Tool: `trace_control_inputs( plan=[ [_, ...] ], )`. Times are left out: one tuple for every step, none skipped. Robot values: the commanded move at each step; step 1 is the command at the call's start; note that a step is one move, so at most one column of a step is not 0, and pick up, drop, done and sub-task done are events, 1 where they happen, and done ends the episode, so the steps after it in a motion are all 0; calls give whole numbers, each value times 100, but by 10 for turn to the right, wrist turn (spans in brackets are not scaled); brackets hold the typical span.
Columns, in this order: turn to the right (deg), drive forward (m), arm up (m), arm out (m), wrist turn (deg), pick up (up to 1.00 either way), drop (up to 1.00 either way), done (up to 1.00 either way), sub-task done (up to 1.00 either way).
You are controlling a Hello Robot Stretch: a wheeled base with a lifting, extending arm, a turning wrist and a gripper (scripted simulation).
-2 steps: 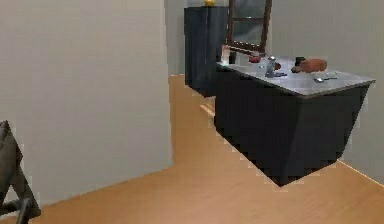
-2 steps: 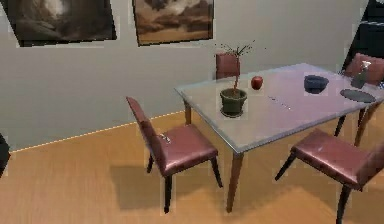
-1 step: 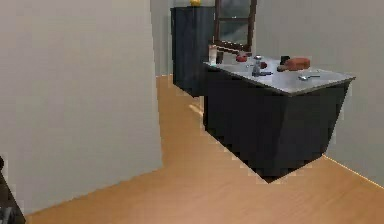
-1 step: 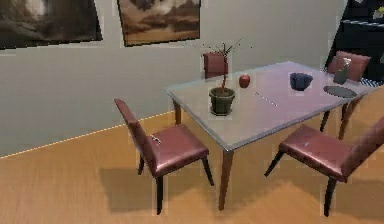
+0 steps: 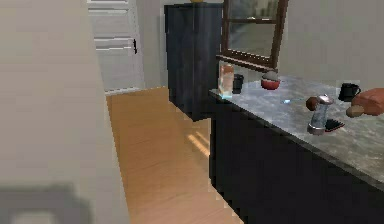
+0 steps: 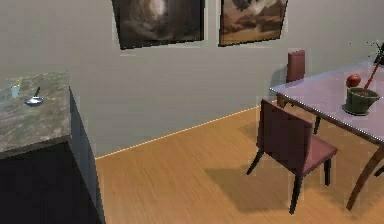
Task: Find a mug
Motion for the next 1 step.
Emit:
trace_control_inputs(
  plan=[
    [30,0,0,0,0,0,0,0,0]
  ],
)
